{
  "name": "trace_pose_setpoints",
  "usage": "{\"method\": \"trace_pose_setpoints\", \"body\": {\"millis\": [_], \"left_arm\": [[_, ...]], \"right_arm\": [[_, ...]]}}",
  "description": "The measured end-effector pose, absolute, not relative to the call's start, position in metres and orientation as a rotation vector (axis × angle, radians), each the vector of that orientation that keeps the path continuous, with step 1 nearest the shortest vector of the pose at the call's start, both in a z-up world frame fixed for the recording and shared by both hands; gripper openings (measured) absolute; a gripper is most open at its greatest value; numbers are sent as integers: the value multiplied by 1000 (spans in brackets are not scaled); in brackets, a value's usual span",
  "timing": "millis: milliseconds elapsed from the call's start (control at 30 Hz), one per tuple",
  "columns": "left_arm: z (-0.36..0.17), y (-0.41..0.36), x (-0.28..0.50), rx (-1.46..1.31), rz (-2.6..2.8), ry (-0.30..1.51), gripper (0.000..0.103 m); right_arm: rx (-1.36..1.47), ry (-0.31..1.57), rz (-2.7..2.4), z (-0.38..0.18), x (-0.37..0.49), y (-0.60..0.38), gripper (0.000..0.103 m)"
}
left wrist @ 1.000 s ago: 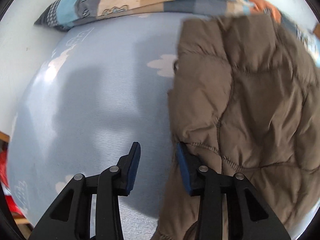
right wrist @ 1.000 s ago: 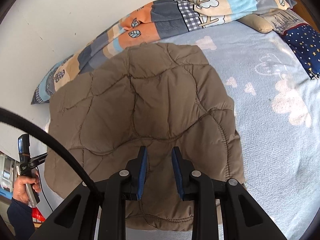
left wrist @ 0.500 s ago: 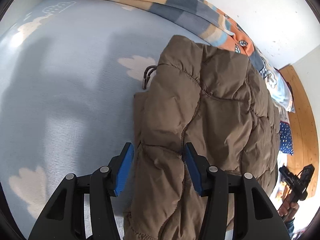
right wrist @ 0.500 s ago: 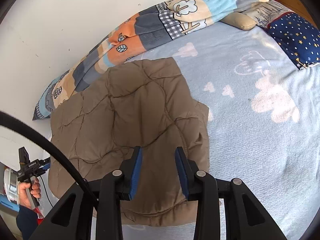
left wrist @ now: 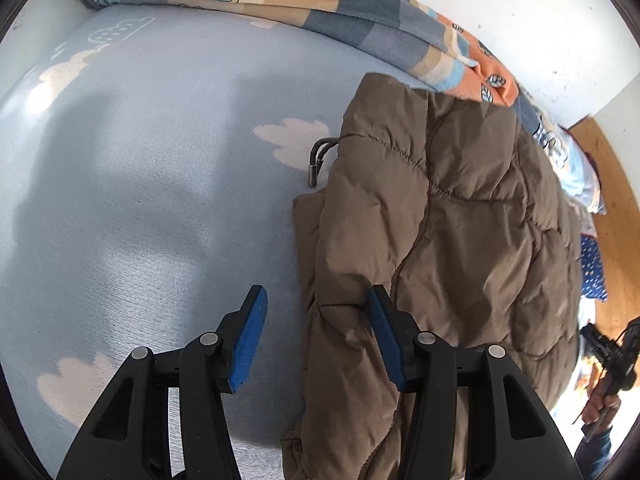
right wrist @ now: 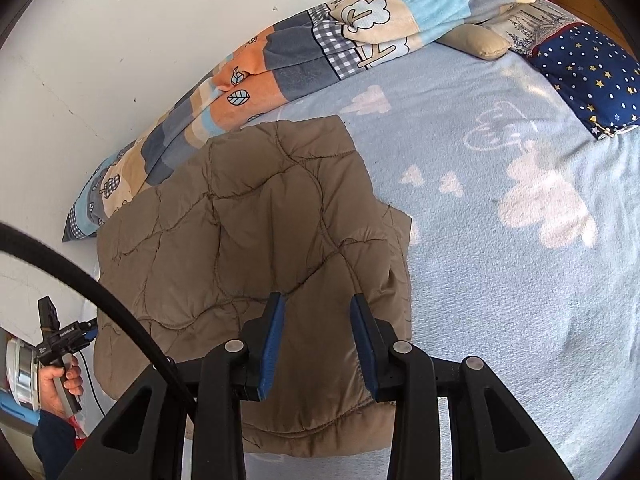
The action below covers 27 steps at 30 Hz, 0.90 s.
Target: Fold large clothes
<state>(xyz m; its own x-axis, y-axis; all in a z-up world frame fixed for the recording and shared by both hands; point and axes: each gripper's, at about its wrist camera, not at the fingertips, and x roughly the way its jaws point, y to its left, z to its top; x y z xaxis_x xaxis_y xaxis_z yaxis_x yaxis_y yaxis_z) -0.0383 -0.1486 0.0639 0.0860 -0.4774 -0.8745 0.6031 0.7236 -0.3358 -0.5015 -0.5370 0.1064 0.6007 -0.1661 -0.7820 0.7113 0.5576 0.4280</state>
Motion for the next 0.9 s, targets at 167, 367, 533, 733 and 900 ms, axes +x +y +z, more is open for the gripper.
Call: {"method": "trace_pose_setpoints", "body": {"millis": [167,367,533,733,900], "left_arm": [[65,-158,-49,227,-793,1189,51],[65,-161,-52,273,-783,1167,51],[65,-163,-55,312,-774,1151,51],[66,-164,-56,319,-772,1147,51],[60,-163,-49,260,-804,1193,53]], "right_arm": [[806,771,-575,106,-499,-534,37],[813,773,-576,103,-499,-536,38],[809,776,-569,104,-498,-537,40],[809,779,-572,103,-501,-538,44],[793,774,-580,103,-508,-546,64]]}}
